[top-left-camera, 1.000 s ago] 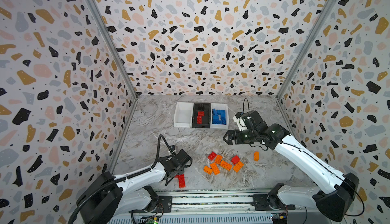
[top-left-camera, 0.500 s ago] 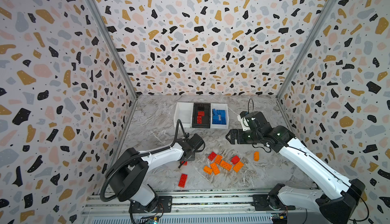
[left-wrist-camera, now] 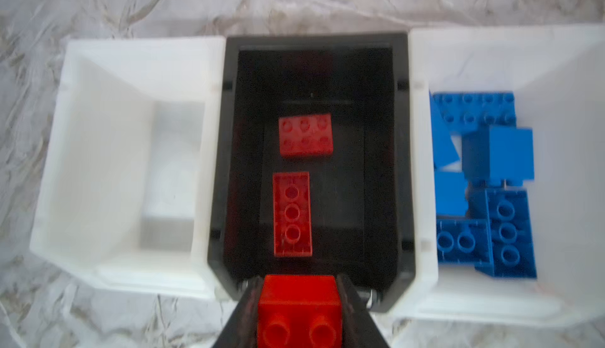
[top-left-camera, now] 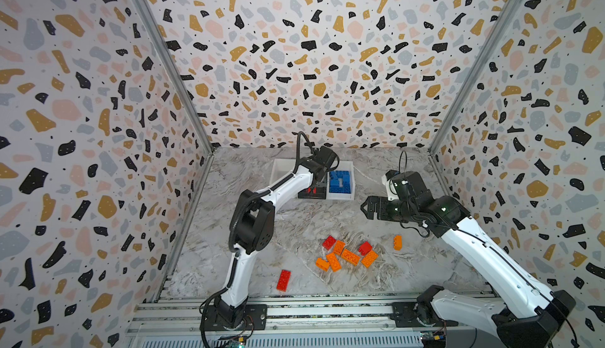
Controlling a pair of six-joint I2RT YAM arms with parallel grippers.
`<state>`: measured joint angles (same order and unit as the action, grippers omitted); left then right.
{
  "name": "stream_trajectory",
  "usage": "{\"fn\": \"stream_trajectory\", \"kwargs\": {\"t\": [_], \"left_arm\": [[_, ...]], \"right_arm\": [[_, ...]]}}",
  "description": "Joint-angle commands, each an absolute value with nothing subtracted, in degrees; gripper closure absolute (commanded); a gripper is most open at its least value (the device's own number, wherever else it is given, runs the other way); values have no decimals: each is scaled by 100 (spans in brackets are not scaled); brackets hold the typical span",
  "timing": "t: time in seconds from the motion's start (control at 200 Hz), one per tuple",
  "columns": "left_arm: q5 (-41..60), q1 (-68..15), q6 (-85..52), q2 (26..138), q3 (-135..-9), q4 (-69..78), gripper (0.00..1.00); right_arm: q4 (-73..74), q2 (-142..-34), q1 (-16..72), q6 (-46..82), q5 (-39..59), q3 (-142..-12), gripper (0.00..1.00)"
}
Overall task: Sort the legos into containers by color
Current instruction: 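Carry the red brick with the left gripper and drop it into the black bin, then lower the left gripper onto the last red brick near the robot and grasp it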
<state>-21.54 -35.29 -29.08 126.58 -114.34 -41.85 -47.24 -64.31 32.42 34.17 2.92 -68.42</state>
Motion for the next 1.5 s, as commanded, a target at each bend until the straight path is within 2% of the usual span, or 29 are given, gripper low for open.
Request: {"fn": "stream_trajectory", "kwargs": {"t": [0.0, 0.12, 0.25, 0.29, 0.355, 0.496, 0.601, 0.706, 0.941, 1.066, 1.256, 1.366, 1.497], "left_arm": [[-2144, -3397, -2652, 13273, -12556, -4696, 79], [-1883, -3231, -2641, 13695, -13264, -4655, 78], [-1513, -3175, -2578, 13568, -12735, -3929, 74], [-1472, -3168, -2579, 13512, -12556, -3719, 68], [-1380, -3147, -2593, 13471, -12416, -3493, 50], [-1184, -3131, -2459, 13365, -12463, -3360, 29], [-1057, -3137, -2238, 13002, -12244, -3259, 27], [-974, -3138, -1981, 12333, -11463, -3094, 27], [-1328, -3218, -2000, 9845, -8048, -2814, 27], [-1572, -3508, -2442, 8245, -6096, -2688, 26], [-1973, -4239, -3936, 6147, -4202, -3144, 26], [-2172, -4631, -4818, 5145, -3532, -3227, 26], [-2284, -4762, -5350, 4646, -3265, -3381, 26]], "right_arm": [[-4976, -6354, 3177, 3466, 164, -7019, 1], [-5032, -6396, 3075, 3454, 104, -7079, 1], [-5005, -6487, 3015, 3522, 81, -7193, 1], [-5003, -6510, 3014, 3570, 57, -7214, 1], [-4979, -6494, 3015, 3674, 64, -7199, 1], [-4970, -6451, 3014, 3895, 68, -7143, 1], [-4994, -6453, 3028, 4002, 116, -7089, 1], [-5011, -6420, 3119, 4140, 134, -6897, 1], [-4930, -6599, 3331, 3998, 366, -6846, 1], [-4651, -6835, 3344, 3573, 777, -6781, 1], [-4595, -7025, 3407, 3050, 1243, -6964, 1], [-4610, -6742, 3406, 2892, 1340, -6829, 1], [-4724, -6576, 3384, 2665, 1443, -6732, 1]]}}
